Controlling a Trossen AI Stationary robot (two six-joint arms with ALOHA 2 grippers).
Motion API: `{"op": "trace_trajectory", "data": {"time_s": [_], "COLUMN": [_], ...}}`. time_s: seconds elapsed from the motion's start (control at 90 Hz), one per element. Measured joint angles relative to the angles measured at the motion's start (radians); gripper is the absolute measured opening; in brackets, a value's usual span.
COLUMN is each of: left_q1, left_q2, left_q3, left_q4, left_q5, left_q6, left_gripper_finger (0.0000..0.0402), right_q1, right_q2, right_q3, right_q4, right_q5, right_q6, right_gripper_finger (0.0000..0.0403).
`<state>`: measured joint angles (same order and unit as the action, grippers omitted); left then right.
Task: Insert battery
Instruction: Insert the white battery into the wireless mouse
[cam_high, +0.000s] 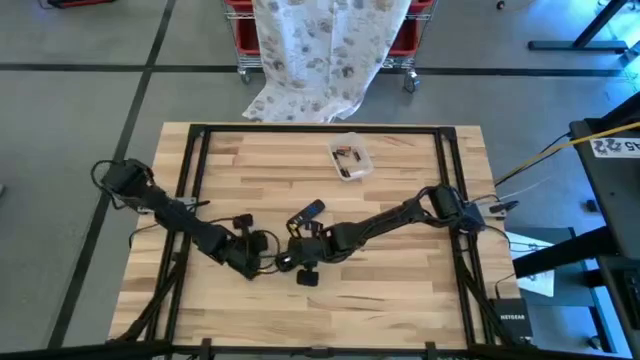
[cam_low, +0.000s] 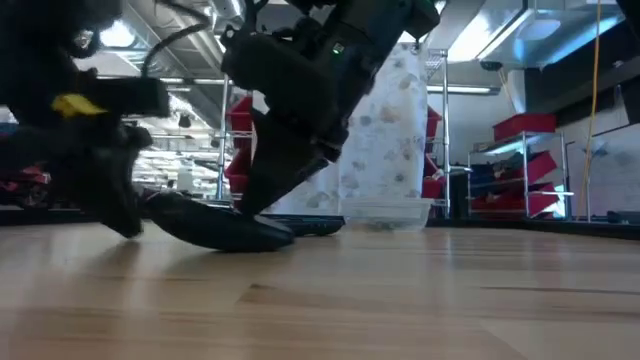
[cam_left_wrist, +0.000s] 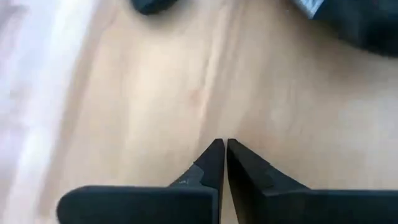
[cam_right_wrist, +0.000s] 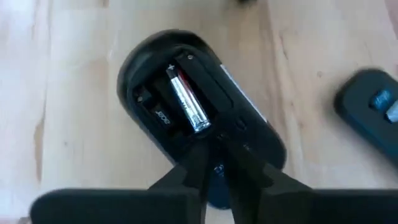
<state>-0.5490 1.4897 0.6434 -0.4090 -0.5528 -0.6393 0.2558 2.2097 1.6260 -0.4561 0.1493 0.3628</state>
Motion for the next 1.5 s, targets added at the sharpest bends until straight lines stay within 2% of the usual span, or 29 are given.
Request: {"op": "trace_trajectory", "data": {"time_s": [0.156, 0.333, 0.467, 0.656, 0.822, 1.5], "left_q1": [-0.087, -0.185, -0.187, -0.126, -0.103, -0.104], "left_q2": [-0.078, -0.053, 0.006, 0.093, 0.138, 0.145], "left_q3": [0.003, -0.002, -0.015, -0.015, -0.014, -0.014], "left_q4": [0.042, 0.349, 0.514, 0.521, 0.530, 0.417], "left_q5": [-0.010, -0.080, -0.162, -0.194, -0.167, -0.160], "left_q6": [-0.042, 0.024, 0.088, 0.037, 0.026, 0.018], "left_gripper_finger": [0.0000, 0.0000, 0.0000, 0.0000, 0.0000, 0.0000], "right_q1": [0.000, 0.000, 0.000, 0.000, 0.000, 0.027], "right_q2": [0.000, 0.000, 0.000, 0.000, 0.000, 0.000], "right_q3": [0.000, 0.000, 0.000, -0.001, -0.001, -0.003], "right_q4": [-0.003, -0.002, 0.000, 0.009, 0.011, 0.103], "right_q5": [0.000, 0.001, 0.000, 0.009, 0.027, 0.040], "right_q6": [0.067, 0.108, 0.118, 0.134, 0.134, 0.026], "right_gripper_finger": [0.0027, 0.0027, 0.0027, 0.0027, 0.0027, 0.0029]}}
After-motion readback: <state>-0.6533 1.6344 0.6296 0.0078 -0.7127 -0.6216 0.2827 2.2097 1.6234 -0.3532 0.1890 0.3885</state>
